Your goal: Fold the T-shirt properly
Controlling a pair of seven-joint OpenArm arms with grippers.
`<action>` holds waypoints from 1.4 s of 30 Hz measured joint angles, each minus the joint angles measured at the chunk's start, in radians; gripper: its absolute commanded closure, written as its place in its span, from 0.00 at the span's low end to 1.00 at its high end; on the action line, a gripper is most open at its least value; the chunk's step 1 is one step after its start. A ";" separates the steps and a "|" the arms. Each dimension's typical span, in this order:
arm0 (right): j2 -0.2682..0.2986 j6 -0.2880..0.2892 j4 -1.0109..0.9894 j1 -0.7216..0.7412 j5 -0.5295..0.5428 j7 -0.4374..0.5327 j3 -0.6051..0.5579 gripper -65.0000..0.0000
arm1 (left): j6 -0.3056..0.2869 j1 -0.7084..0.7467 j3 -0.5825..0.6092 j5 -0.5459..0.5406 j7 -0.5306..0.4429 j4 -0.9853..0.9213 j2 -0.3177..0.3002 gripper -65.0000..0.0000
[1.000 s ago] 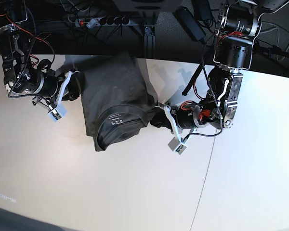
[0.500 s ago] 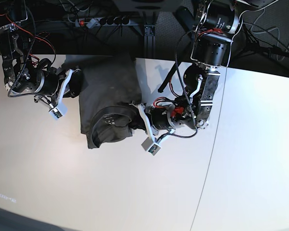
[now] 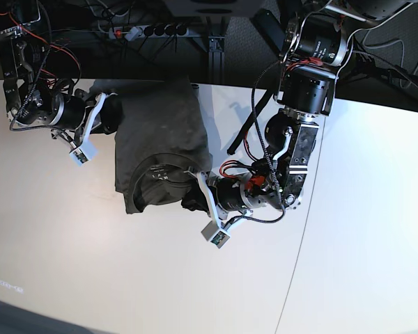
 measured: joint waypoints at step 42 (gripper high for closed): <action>0.003 0.002 0.197 -0.319 0.002 -0.050 0.111 1.00 | 0.004 0.261 -0.016 -0.268 0.158 0.494 -0.564 1.00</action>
